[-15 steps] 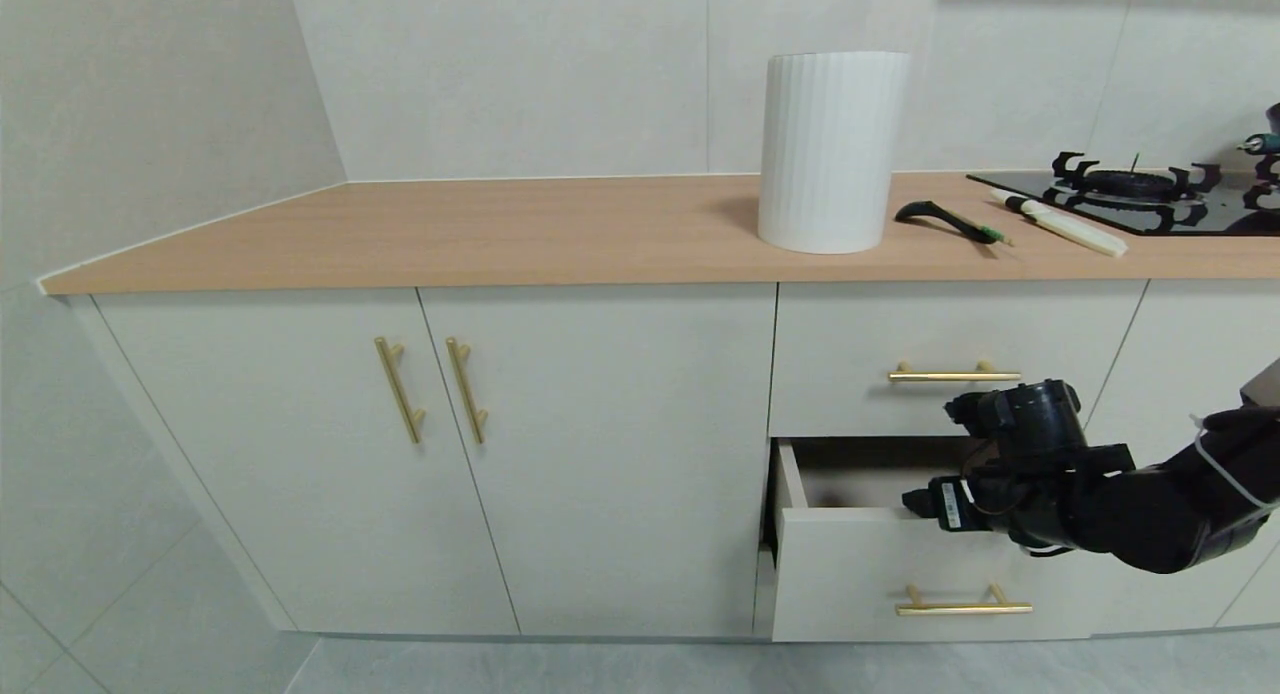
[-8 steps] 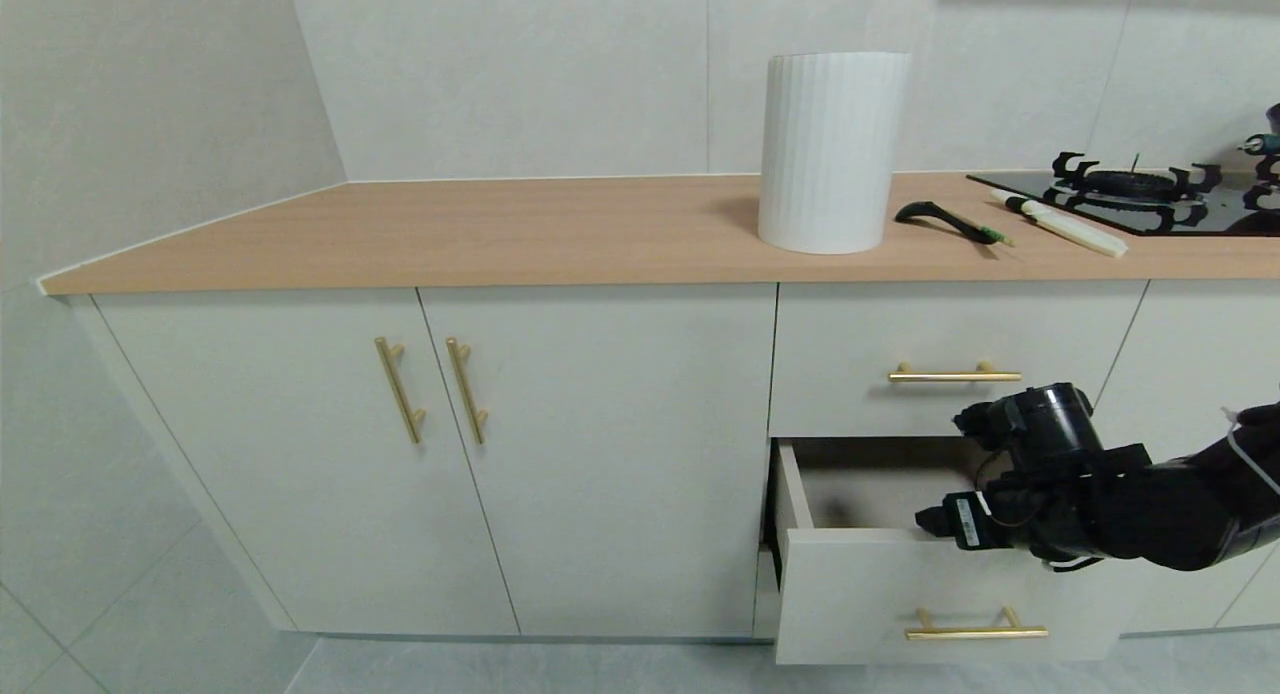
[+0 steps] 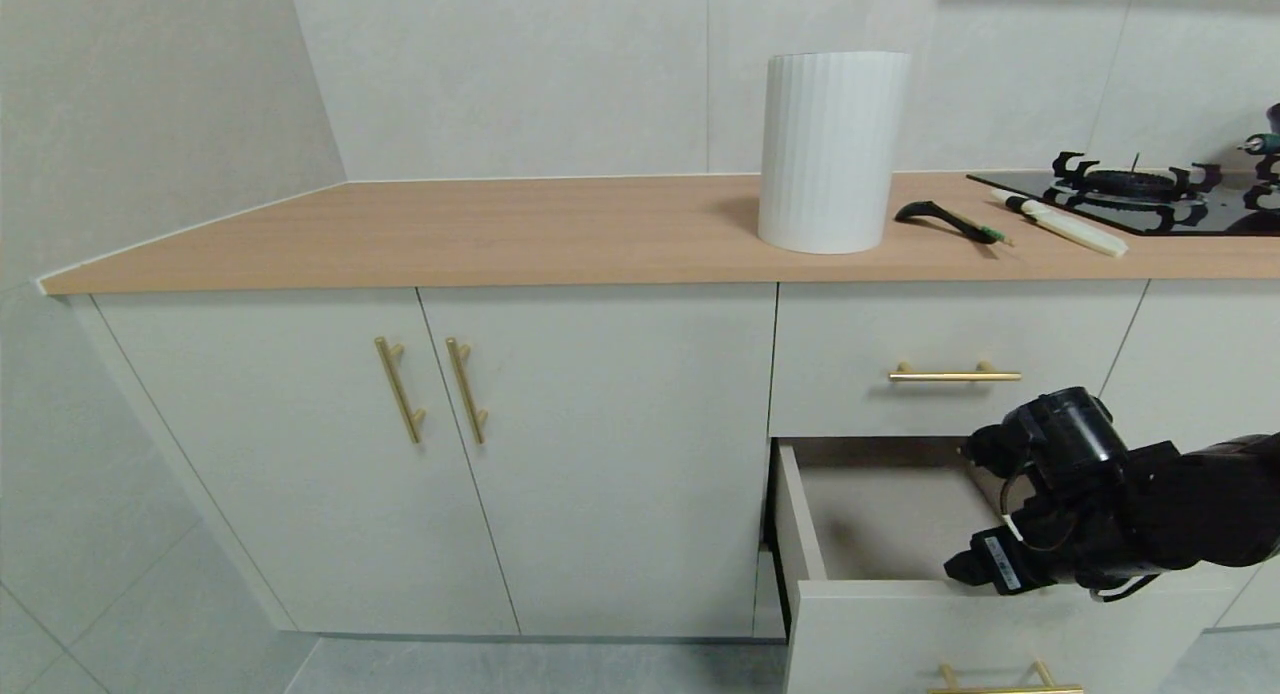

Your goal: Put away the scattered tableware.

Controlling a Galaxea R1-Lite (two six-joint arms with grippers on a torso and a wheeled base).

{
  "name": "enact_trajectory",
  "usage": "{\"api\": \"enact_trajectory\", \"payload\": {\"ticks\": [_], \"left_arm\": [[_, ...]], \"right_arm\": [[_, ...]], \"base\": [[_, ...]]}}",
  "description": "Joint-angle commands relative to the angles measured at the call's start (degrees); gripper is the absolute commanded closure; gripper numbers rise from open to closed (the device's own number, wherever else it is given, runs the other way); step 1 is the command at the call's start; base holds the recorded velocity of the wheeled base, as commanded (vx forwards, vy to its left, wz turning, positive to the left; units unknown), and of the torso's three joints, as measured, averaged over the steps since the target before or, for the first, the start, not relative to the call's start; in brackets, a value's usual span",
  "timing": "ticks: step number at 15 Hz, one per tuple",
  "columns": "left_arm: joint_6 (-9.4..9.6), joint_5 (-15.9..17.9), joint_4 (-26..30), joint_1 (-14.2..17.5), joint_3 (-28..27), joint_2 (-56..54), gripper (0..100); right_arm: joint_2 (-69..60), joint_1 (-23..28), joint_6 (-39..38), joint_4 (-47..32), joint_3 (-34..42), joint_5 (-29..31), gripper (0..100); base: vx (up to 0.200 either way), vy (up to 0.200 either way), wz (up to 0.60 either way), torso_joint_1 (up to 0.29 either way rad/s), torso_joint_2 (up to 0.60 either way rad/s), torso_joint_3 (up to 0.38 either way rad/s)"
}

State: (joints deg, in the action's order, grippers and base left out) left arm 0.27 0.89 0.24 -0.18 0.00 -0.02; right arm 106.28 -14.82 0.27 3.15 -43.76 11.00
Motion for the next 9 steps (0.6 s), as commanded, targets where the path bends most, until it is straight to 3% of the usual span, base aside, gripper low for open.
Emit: {"api": "enact_trajectory", "payload": {"ticks": [1,5,9], "left_arm": [[0.00,-0.01,0.02,0.01,0.00,0.02,0],[0.00,-0.01,0.02,0.01,0.00,0.02,0],[0.00,-0.01,0.02,0.01,0.00,0.02,0]], "right_arm": [[-2.13,-0.64,1.58,-3.15,0.26,-0.01,0],[-3.71,-2.14,3.77,-10.35,0.17,0.08,0],[-6.35,-3.63,8.78,-22.66,0.26,0.17,0]], "base": [[0.000,0.000,0.00,0.000,0.00,0.000],[0.000,0.000,0.00,0.000,0.00,0.000],[0.000,0.000,0.00,0.000,0.00,0.000]]}}
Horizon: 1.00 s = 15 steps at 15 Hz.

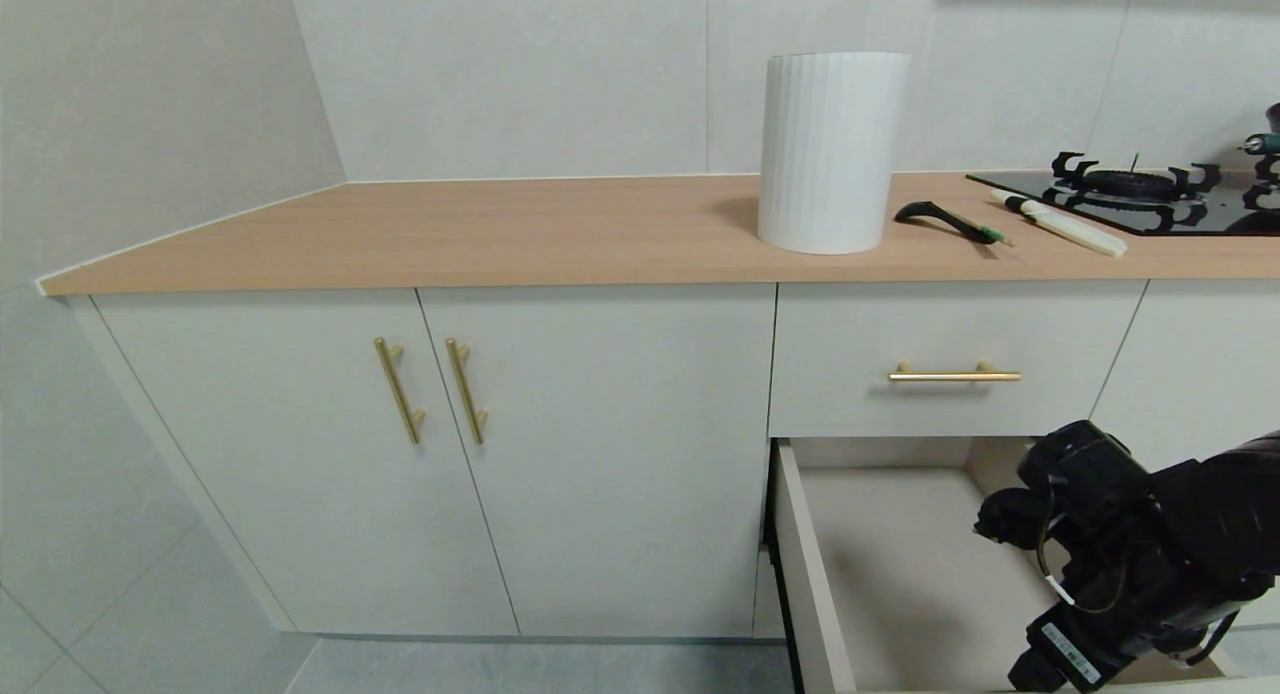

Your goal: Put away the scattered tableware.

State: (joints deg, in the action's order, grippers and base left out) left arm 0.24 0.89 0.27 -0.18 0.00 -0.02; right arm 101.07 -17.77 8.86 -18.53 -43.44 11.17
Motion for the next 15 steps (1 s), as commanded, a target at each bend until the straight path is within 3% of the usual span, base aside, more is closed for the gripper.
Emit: {"api": "enact_trajectory", "payload": {"ticks": [1,6,9,11,15], "left_arm": [[0.02,-0.01,0.00,0.01,0.00,0.02,0],[0.02,-0.01,0.00,0.01,0.00,0.02,0],[0.02,-0.01,0.00,0.01,0.00,0.02,0],[0.02,-0.01,0.00,0.01,0.00,0.02,0],[0.02,-0.01,0.00,0.01,0.00,0.02,0]], "right_arm": [[-1.05,-1.21,0.28,-2.48,-0.16,0.00,0],[-1.40,-0.60,-1.92,-2.39,-3.67,-0.18,0],[-5.89,0.90,-13.08,-2.74,-9.56,-4.40,0],[-10.19,2.92,-13.87,-2.39,-10.79,-8.53,0],[-11.51,4.41,-13.87,0.86,-10.79,-8.27,0]], "base": [[0.000,0.000,0.00,0.000,0.00,0.000],[0.000,0.000,0.00,0.000,0.00,0.000],[0.000,0.000,0.00,0.000,0.00,0.000],[0.000,0.000,0.00,0.000,0.00,0.000],[0.000,0.000,0.00,0.000,0.00,0.000]]}}
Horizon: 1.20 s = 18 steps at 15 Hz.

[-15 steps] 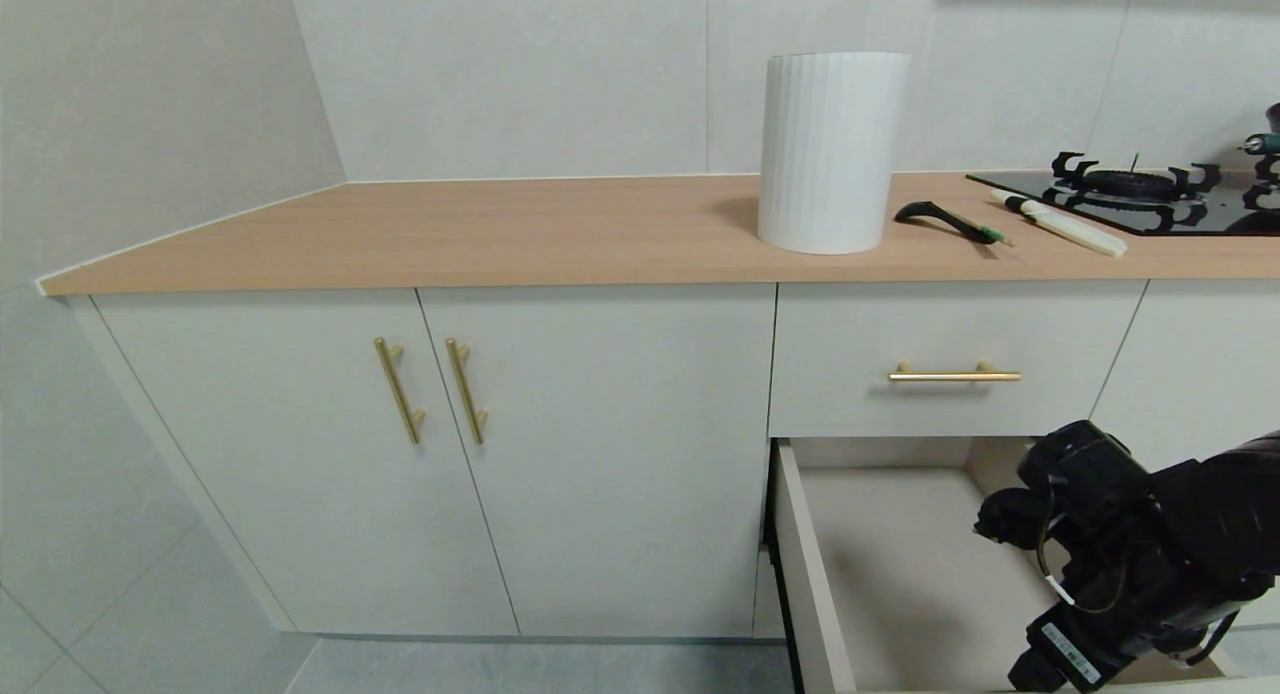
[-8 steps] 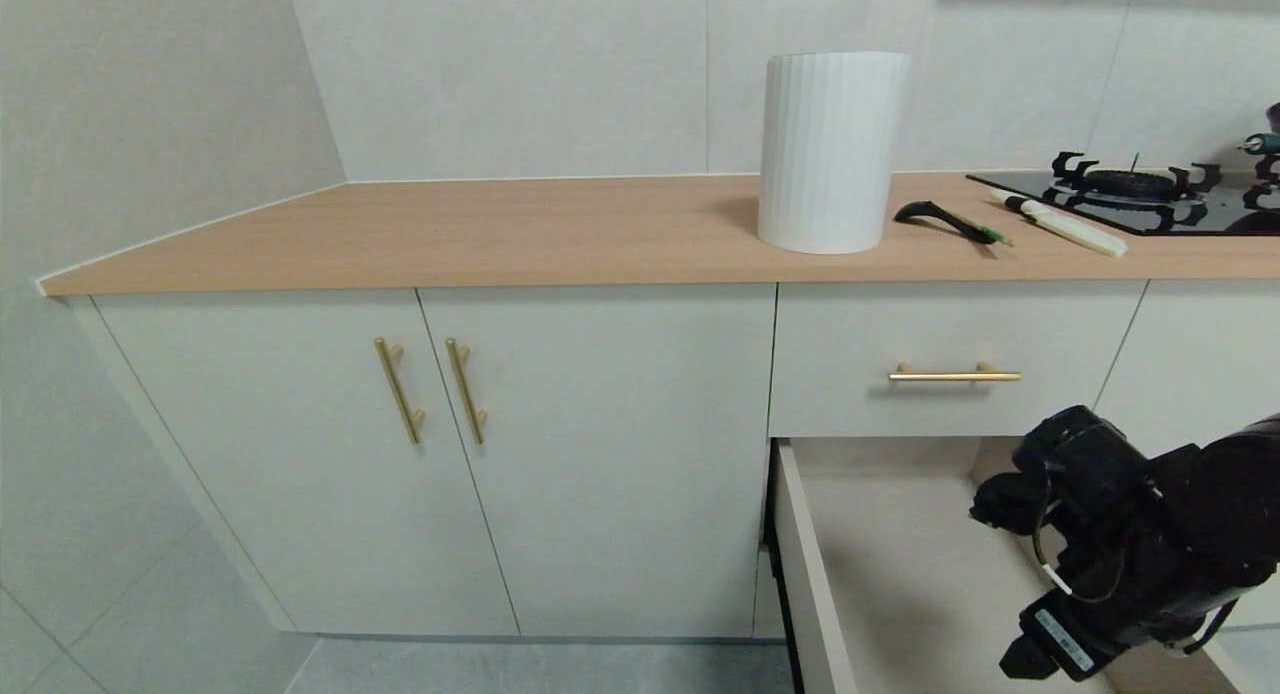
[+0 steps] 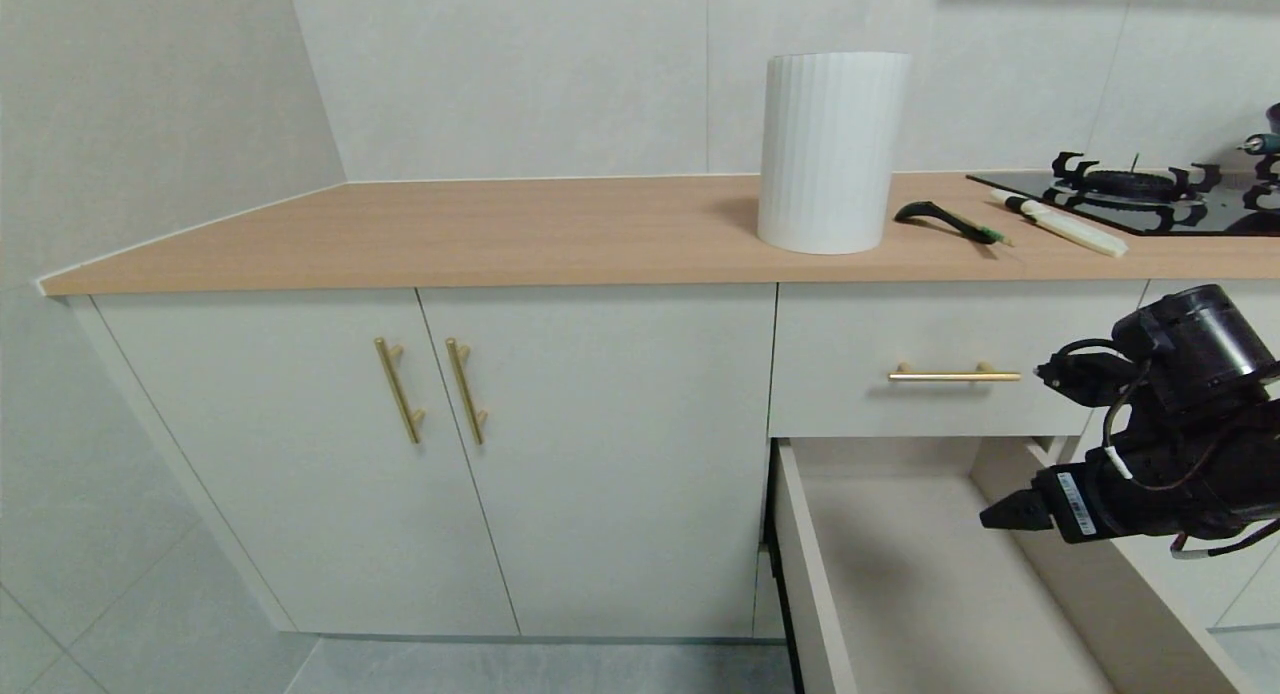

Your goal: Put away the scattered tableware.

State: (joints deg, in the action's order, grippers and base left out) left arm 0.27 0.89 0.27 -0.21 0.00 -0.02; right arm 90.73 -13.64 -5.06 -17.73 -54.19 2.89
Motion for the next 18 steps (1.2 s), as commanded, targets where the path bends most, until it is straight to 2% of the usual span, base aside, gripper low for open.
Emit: {"api": "enact_trajectory", "payload": {"ticks": [1,5,11,15,16,17,18], "left_arm": [[0.00,-0.01,0.00,0.03,0.00,0.02,0],[0.00,-0.01,0.00,0.03,0.00,0.02,0],[0.00,-0.01,0.00,0.03,0.00,0.02,0],[0.00,-0.01,0.00,0.03,0.00,0.02,0],[0.00,-0.01,0.00,0.03,0.00,0.02,0],[0.00,-0.01,0.00,0.03,0.00,0.02,0],[0.00,-0.01,0.00,0.03,0.00,0.02,0]], "right_arm": [[-1.09,0.28,-0.04,0.41,-0.04,0.10,0],[-0.56,0.28,-0.13,0.67,-0.04,0.10,0],[-0.12,0.28,-0.21,0.76,-0.04,0.10,0],[-0.21,0.28,-0.21,4.01,-0.13,0.01,0],[0.41,0.28,-0.21,7.53,-2.94,0.19,0],[0.58,0.37,-0.21,7.71,-3.56,0.19,0],[4.89,1.78,-0.30,5.51,-13.31,2.30,0]], "base": [[0.000,0.000,0.00,0.022,-0.06,-0.032],[0.000,0.000,0.00,0.069,-0.24,-0.238],[0.000,0.000,0.00,0.180,-0.51,-0.293],[0.000,0.000,0.00,0.122,-0.31,-0.179],[0.000,0.000,0.00,0.027,-0.08,-0.046],[0.000,0.000,0.00,0.000,0.00,0.000],[0.000,0.000,0.00,0.000,0.00,0.000]]}}
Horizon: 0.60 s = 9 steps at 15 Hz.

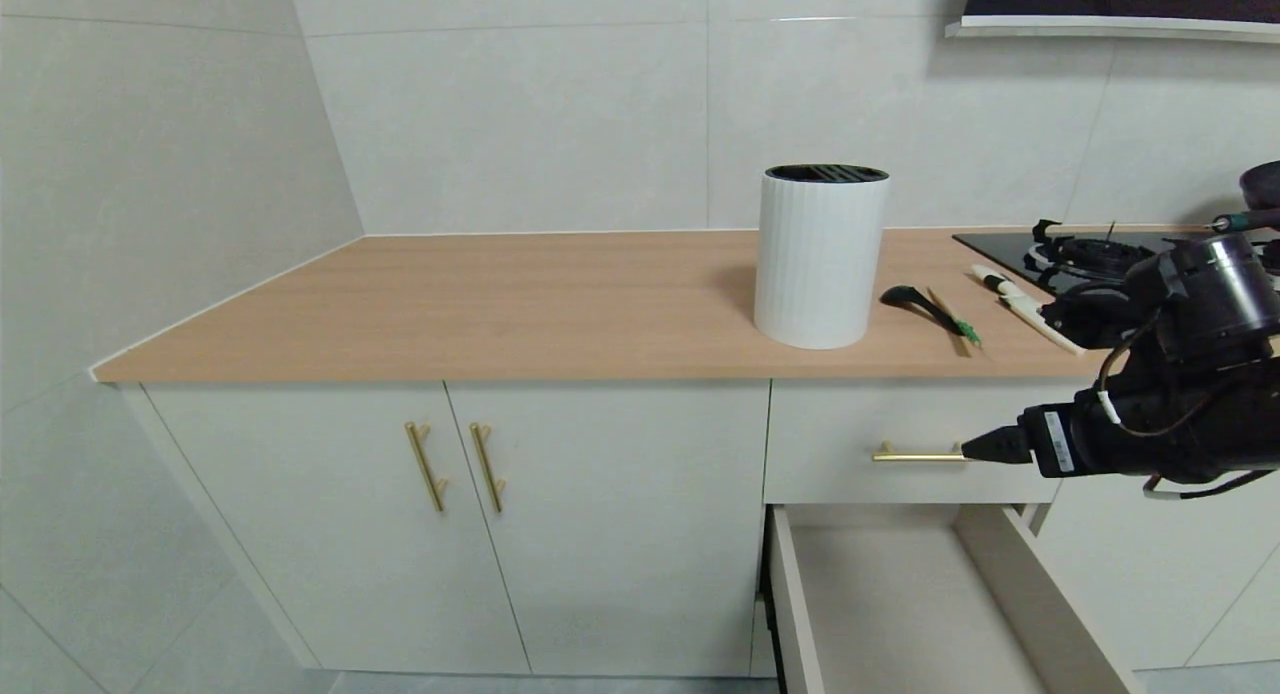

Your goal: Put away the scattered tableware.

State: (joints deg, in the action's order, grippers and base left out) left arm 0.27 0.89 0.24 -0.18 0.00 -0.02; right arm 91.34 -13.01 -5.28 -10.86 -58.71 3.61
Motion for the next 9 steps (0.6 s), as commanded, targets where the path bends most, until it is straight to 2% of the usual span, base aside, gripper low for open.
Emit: {"api": "enact_trajectory", "payload": {"ticks": [1,4,6,9], "left_arm": [[0.00,-0.01,0.02,0.01,0.00,0.02,0],[0.00,-0.01,0.02,0.01,0.00,0.02,0],[0.00,-0.01,0.02,0.01,0.00,0.02,0],[0.00,-0.01,0.02,0.01,0.00,0.02,0]], "right_arm": [[6.57,1.32,-1.40,-4.87,-14.50,2.19,0],[13.95,1.41,-9.57,-11.11,-28.48,4.30,0],[17.90,1.76,-10.01,-10.50,-30.67,9.14,0],[22.39,1.76,-13.53,-5.05,-32.26,13.27,0]], "base": [[0.000,0.000,0.00,0.000,0.00,0.000],[0.000,0.000,0.00,0.000,0.00,0.000],[0.000,0.000,0.00,0.000,0.00,0.000],[0.000,0.000,0.00,0.000,0.00,0.000]]}}
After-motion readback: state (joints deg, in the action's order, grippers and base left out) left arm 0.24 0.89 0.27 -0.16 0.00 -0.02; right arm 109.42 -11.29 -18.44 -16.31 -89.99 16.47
